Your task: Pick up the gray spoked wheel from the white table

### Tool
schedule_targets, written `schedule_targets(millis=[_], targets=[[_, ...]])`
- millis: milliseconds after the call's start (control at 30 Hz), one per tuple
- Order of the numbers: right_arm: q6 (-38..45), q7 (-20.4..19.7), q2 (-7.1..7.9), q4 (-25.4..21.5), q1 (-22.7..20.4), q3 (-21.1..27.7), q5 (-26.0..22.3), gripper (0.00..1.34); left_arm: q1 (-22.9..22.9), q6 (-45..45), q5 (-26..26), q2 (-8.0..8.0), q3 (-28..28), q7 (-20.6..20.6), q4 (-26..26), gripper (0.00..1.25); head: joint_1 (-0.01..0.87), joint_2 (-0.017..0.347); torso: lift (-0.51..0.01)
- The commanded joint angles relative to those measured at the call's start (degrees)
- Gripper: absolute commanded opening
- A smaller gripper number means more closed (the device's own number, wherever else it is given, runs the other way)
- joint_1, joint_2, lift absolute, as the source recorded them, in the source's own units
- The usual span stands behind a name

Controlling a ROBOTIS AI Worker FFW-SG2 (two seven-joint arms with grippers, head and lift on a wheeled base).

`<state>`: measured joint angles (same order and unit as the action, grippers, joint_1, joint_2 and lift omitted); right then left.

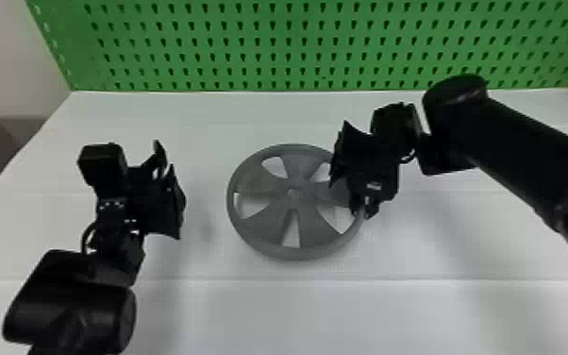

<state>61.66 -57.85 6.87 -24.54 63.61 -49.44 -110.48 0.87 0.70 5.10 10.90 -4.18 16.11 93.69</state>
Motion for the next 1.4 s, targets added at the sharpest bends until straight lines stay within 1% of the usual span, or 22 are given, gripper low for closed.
schedule_targets(millis=[0, 167, 333, 367, 433, 467, 500, 567, 700, 767, 867, 900, 1033, 1067, 1200, 1233, 1300, 1367], targets=[[1.54, -0.07, 0.25, -0.16, 0.38, 0.74, 0.52, 0.2, 0.01, 0.0, 0.0, 0.0, -0.04, 0.06, 0.0, 0.76, 0.782, 0.066, -0.081], [2.42, -0.07, 0.6, -0.07, 0.82, 1.01, -0.27, 0.2, -0.08, 0.0, 0.0, 0.0, -0.13, 0.06, 0.0, 0.76, 0.782, 0.066, -0.081], [2.59, -0.07, 0.95, -0.16, 0.99, 1.1, -0.09, 0.2, 0.01, 0.0, 0.0, 0.0, -0.13, 0.15, 0.0, 0.76, 0.782, 0.066, -0.081], [2.5, -0.07, 1.04, -0.16, 0.99, 1.27, 0.52, 0.2, 0.01, 0.0, 0.0, 0.0, -0.13, 0.15, 0.0, 0.76, 0.782, 0.066, -0.081], [2.33, -0.07, 1.04, -1.47, 0.82, 4.61, 6.68, 0.2, -0.08, 0.0, 0.0, 0.0, -0.04, 0.15, 0.0, 0.76, 0.782, 0.066, -0.081], [2.24, -0.07, 1.04, -2.71, 0.55, 6.9, 10.81, 0.2, 0.01, 0.0, 0.0, 0.0, -0.13, 0.15, 0.0, 0.76, 0.782, 0.066, -0.081], [2.15, -0.07, 1.22, -4.99, 0.2, 9.18, 16.08, 0.2, 0.01, 0.0, 0.09, 0.0, -0.04, 0.15, 0.0, 0.76, 0.782, 0.066, -0.081], [1.98, 0.02, 1.22, -8.77, -0.24, 12.17, 23.9, 0.16, 0.1, 0.0, 0.18, 0.0, 0.05, 0.15, 0.0, 0.76, 0.782, 0.066, -0.081], [1.01, 0.02, 1.13, -13.87, -1.64, 15.69, 32.43, 0.14, 0.1, 0.0, 0.53, 0.0, 0.13, 0.15, 0.0, 0.76, 0.782, 0.066, -0.081], [0.22, 0.11, 1.04, -16.15, -2.26, 15.77, 35.5, 0.14, 0.1, 0.0, 0.79, 0.0, 0.22, 0.15, 0.0, 0.76, 0.782, 0.066, -0.081], [-0.05, 0.81, 0.95, -18.09, -2.79, 16.48, 38.58, 0.14, -0.25, 0.0, 0.88, 0.09, 0.13, 0.15, 0.09, 0.76, 0.782, 0.066, -0.081], [-0.05, 2.13, 0.87, -18.61, -3.05, 17.27, 40.34, 0.14, -0.34, 0.09, 0.88, 0.0, 0.05, 0.15, 0.09, 0.76, 0.782, 0.066, -0.081], [-0.75, 6.44, 1.13, -21.34, -4.54, 19.73, 44.21, 0.14, -1.13, 0.88, 1.14, 0.0, -0.22, 0.15, 0.36, 0.76, 0.782, 0.066, -0.081], [-1.28, 8.28, 1.22, -22.66, -5.25, 20.78, 46.05, 0.14, -1.4, 1.05, 1.14, 0.0, -0.22, 0.15, 0.44, 0.76, 0.782, 0.066, -0.081], [-3.65, 11.89, 1.57, -28.19, -8.59, 24.83, 51.06, 0.14, -2.19, 1.58, 1.23, 0.0, -0.39, 0.15, 0.62, 0.76, 0.782, 0.066, -0.081], [-4.09, 13.73, 1.66, -29.6, -9.47, 25.88, 53.17, 0.14, -2.36, 1.85, 1.32, 0.0, -0.48, 0.15, 0.62, 0.76, 0.782, 0.066, -0.081], [-4.79, 15.75, 1.83, -32.5, -11.05, 27.73, 55.63, 0.14, -2.71, 2.29, 1.23, 0.0, -0.66, 0.15, 0.71, 0.76, 0.782, 0.066, -0.081], [-4.97, 19.53, 1.92, -34.87, -12.28, 29.48, 58.88, 0.14, -2.89, 2.81, 1.23, 0.0, -0.57, 0.15, 1.06, 0.76, 0.782, 0.066, -0.081]])
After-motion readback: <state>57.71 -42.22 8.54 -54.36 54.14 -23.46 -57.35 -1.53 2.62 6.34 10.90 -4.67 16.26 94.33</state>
